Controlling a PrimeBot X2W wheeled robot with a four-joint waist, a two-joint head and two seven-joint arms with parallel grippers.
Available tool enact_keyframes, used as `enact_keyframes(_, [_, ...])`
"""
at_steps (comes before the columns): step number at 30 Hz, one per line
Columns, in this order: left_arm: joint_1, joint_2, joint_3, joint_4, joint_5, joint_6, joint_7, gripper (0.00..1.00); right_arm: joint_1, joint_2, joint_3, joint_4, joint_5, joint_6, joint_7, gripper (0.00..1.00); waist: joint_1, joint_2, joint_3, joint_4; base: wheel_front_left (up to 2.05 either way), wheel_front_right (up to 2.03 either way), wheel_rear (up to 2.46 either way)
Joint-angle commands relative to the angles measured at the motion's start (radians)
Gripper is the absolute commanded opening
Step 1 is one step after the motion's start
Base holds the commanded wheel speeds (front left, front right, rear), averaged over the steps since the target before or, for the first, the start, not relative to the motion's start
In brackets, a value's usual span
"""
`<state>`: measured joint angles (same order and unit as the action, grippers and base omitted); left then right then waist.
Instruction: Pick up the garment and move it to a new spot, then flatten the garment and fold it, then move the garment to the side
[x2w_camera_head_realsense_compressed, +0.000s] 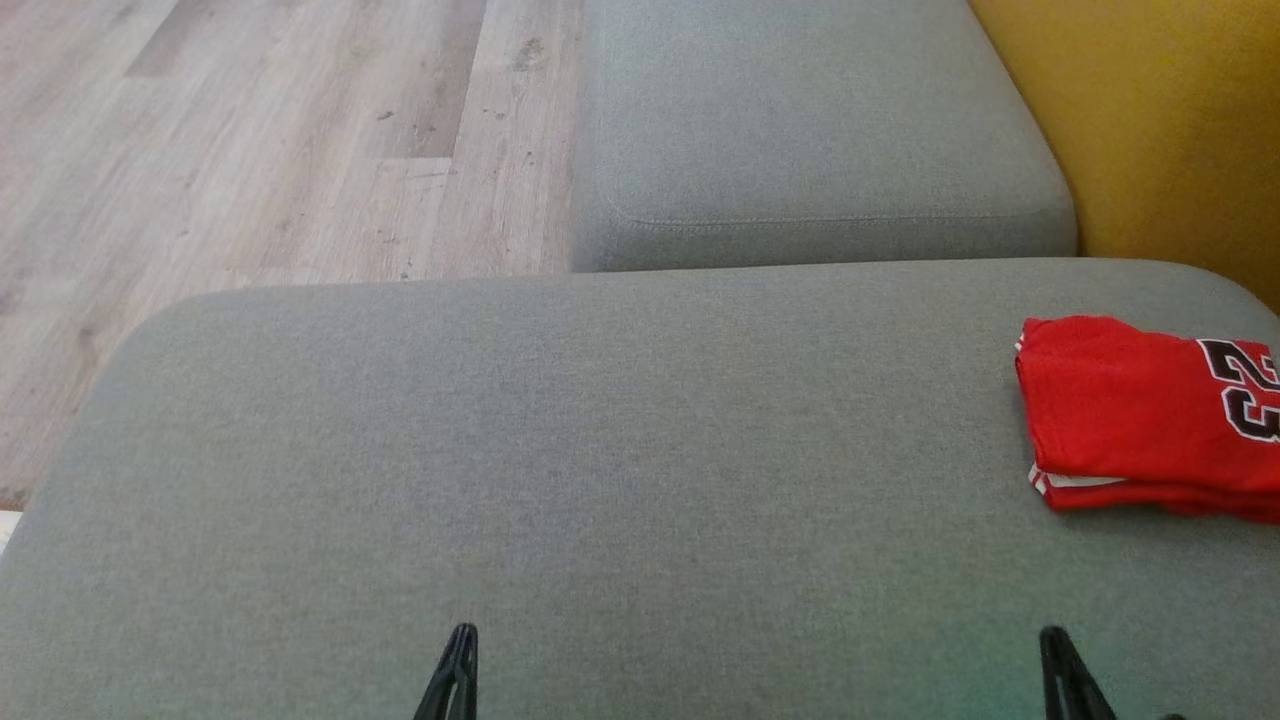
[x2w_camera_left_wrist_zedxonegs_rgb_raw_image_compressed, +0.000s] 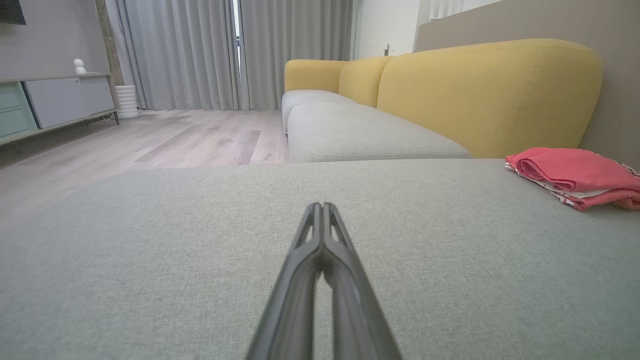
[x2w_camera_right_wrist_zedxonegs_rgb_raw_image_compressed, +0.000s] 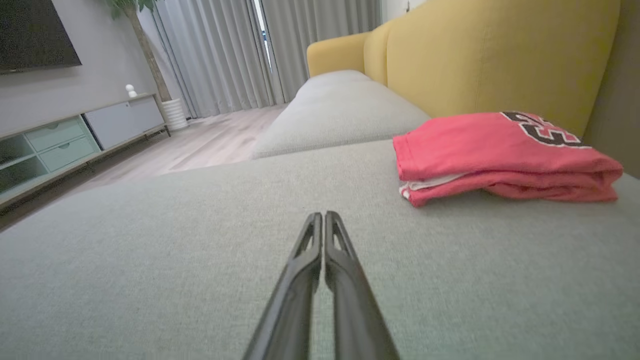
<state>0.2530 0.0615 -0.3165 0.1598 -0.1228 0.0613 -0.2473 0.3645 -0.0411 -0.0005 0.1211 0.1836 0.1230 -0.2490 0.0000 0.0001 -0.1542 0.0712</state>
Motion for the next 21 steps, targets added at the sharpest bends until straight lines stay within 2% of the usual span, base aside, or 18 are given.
enact_keyframes(1, [-0.003, -0.001, 0.004, -0.012, -0.033, -0.002, 0.004, 0.00, -0.009, -0.001, 0.000, -0.018, 0.032, 0.000, 0.004, 0.00, 0.0000, -0.0001, 0.003, -0.002, 0.00, 0.00, 0.00])
enact_keyframes(21, [-0.061, 0.012, 0.052, 0.009, -0.275, -0.033, 0.045, 0.00, -0.082, -0.014, -0.003, 0.005, 0.261, 0.001, 0.048, 0.00, 0.0000, -0.0001, 0.027, -0.012, 0.00, 0.00, 0.00])
